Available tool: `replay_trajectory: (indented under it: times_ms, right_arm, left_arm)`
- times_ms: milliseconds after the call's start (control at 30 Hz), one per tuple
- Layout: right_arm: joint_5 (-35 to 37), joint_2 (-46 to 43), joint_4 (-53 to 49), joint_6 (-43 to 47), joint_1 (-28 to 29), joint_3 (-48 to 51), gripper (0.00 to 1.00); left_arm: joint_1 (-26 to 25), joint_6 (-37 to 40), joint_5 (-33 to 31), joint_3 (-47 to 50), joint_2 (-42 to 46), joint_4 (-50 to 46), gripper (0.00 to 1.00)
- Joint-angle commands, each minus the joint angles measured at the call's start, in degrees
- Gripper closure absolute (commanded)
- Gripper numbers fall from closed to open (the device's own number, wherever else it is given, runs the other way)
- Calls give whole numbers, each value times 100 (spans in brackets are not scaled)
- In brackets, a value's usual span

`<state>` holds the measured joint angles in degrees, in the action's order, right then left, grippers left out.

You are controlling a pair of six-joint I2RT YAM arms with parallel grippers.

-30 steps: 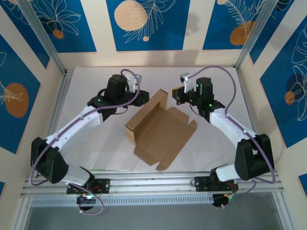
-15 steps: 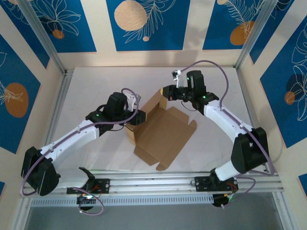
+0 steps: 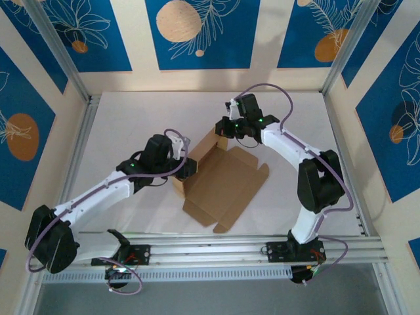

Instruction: Fold the paper box

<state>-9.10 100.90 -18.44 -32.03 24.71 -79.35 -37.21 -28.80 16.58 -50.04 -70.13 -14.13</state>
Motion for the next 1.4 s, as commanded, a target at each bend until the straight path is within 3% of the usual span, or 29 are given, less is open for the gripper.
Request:
replay_trajectory:
  times_ms: [0, 267, 467, 533, 633, 700, 933, 1100, 1367]
  right_arm:
    - [425, 144, -364, -90, 34, 346, 100]
    - [-347, -866, 561, 174, -44, 767, 100]
    - [41, -1387, -318, -148, -167, 566, 100]
    - [252, -1593, -438, -239, -202, 846, 100]
    - [586, -1874, -772, -204, -251, 1226, 97]
    - [711, -2101, -903, -210, -281, 1536, 96]
    - [824, -2800, -991, -457, -280, 2666, 96]
    - [897, -3134, -1033, -268, -297, 3021, 96]
    - [1127, -3420, -1063, -163, -291, 3176, 95]
  left_arm:
    - [-67, -122, -48, 246, 69, -199, 79]
    - [-68, 51, -163, -50, 101, -298, 76]
    - [-60, 555, -642, -828, 111, -724, 57]
    - [-62, 944, -916, -1160, 30, -932, 52]
    - [-72, 1693, -1511, -1522, -216, -1220, 38]
    - [-71, 2115, -1509, -1888, -545, -1614, 30]
    - [-166, 2432, -1073, -2199, -1237, -1716, 29]
    - [-406, 2764, -1650, -2616, -1869, -2123, 23]
    - [-427, 2598, -1893, -2851, -2396, -2072, 26]
